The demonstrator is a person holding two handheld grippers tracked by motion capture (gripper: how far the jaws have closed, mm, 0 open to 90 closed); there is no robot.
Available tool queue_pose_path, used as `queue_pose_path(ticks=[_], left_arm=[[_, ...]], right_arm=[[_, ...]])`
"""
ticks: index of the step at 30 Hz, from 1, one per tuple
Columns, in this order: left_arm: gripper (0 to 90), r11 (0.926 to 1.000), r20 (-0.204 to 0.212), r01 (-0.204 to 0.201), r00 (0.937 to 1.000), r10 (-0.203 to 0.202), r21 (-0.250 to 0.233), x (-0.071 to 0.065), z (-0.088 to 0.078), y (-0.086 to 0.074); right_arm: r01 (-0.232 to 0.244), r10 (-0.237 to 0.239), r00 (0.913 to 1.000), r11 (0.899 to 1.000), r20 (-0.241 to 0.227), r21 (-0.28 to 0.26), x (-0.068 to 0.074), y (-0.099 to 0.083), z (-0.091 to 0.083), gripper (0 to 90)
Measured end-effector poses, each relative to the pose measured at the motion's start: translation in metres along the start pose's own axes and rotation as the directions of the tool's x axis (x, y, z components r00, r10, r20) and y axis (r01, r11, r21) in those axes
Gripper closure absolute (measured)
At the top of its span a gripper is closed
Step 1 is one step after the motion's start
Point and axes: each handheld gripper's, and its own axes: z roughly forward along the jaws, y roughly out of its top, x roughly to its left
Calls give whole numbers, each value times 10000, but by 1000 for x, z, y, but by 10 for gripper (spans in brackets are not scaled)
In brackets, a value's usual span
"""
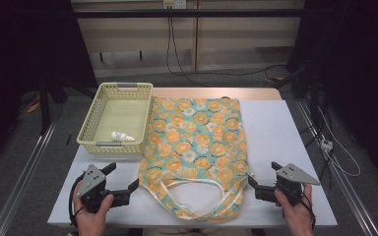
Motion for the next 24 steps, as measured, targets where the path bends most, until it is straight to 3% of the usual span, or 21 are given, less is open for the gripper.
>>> queue_pose_path(ticks=[13, 16, 24], left_arm=[[56, 9999, -48, 110, 9999, -110, 112, 1, 1, -1], [56, 9998, -34, 92, 10000, -91, 148, 0, 2, -1], [56, 9998, 41, 70, 10000, -71, 158, 0, 2, -1]], right_arm=[[115, -114, 9996, 9999, -265, 17, 2, 2, -1, 85], [202, -187, 9986, 9993, -494, 307, 4, 3, 0, 87], [343, -313, 9973, 9984, -667, 446, 9, 9, 2, 102]])
